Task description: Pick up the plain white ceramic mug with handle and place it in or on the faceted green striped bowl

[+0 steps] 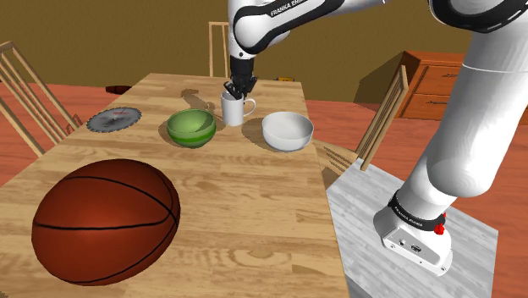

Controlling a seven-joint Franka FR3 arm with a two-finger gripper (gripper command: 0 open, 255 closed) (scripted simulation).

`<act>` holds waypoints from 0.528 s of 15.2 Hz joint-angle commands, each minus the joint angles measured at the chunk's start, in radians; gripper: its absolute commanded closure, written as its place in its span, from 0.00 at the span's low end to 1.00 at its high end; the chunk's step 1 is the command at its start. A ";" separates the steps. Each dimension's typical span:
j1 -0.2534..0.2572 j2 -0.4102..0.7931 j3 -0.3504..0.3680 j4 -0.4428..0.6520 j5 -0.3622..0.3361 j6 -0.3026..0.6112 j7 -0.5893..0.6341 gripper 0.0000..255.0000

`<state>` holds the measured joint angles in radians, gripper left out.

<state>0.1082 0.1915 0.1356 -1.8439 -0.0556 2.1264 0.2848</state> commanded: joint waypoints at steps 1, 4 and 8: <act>-0.001 -0.011 0.000 0.015 0.003 -0.026 -0.003 1.00; -0.001 -0.021 0.001 0.042 0.005 -0.063 -0.006 1.00; -0.001 -0.032 0.001 0.082 0.008 -0.114 -0.008 1.00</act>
<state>0.1055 0.1614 0.1358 -1.7737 -0.0480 2.0265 0.2751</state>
